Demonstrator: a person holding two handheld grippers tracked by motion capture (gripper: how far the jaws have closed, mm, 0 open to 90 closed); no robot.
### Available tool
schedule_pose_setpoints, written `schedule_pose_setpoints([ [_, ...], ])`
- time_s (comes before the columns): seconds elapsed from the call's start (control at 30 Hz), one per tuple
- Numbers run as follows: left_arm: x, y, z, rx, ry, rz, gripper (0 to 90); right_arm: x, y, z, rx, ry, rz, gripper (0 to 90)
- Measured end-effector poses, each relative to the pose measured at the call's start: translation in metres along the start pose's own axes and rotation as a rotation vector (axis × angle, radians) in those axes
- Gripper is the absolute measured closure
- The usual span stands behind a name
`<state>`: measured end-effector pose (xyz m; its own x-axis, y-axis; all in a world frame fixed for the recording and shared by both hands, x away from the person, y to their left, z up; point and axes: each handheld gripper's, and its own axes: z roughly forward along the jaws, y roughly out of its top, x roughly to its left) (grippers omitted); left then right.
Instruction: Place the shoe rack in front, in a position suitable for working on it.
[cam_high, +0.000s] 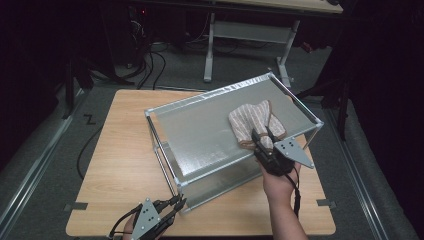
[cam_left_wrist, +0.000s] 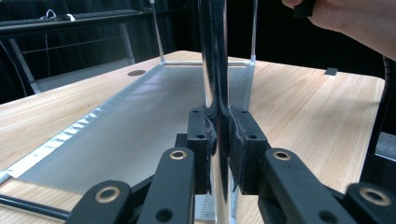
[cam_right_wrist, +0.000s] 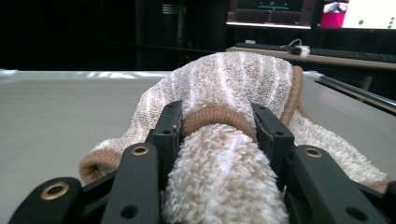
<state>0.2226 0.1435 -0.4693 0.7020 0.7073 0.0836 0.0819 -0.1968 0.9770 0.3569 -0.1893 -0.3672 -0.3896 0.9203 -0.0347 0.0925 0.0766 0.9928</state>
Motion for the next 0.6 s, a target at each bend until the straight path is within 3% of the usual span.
schedule_pose_setpoints([
  [0.6, 0.001, -0.001, 0.001, -0.005, -0.007, -0.017, 79.2, 0.088, -0.002, -0.02, -0.03, 0.211, -0.053, 59.1],
])
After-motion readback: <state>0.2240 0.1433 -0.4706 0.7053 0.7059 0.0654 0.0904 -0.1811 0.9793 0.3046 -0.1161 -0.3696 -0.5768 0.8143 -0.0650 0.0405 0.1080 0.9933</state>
